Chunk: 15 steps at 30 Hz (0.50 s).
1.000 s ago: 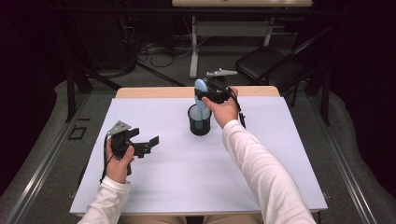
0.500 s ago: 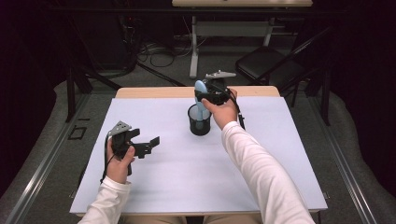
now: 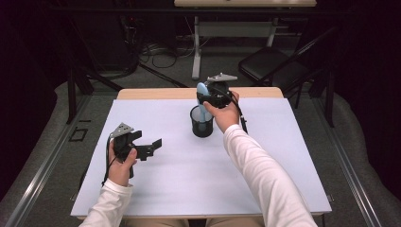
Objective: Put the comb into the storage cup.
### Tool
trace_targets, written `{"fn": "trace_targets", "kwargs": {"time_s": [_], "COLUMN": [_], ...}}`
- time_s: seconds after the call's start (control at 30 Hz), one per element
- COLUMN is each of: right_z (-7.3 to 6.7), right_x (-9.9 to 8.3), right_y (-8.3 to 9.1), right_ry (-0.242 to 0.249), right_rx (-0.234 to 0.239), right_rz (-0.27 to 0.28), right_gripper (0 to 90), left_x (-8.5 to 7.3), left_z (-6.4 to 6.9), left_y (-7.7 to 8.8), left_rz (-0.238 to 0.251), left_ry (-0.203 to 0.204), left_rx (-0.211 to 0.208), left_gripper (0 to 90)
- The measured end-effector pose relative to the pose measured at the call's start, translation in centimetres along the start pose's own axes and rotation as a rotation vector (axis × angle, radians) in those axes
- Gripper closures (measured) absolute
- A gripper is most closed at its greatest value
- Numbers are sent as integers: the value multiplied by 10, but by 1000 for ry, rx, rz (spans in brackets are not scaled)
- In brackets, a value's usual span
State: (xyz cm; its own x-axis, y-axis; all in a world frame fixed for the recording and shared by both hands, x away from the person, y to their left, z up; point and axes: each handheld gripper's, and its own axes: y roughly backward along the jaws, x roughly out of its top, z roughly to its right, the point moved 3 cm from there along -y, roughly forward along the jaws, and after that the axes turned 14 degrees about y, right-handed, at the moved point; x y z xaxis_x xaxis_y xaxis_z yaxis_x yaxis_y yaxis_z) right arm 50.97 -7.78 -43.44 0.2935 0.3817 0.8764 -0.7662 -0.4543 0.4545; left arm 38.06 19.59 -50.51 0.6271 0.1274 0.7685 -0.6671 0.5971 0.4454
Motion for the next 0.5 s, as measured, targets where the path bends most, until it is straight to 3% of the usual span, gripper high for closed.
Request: {"fn": "trace_targets", "kwargs": {"time_s": [0.5], "right_z": [-1], "right_x": [0], "right_y": [0], "right_ry": [2], "right_rx": [2], "right_rz": [-1], "right_gripper": [475], "left_x": [-1], "left_z": [0], "left_y": [-1], "left_rz": [-1], "left_ry": [0], "left_rx": [-2], "left_gripper": [13]}}
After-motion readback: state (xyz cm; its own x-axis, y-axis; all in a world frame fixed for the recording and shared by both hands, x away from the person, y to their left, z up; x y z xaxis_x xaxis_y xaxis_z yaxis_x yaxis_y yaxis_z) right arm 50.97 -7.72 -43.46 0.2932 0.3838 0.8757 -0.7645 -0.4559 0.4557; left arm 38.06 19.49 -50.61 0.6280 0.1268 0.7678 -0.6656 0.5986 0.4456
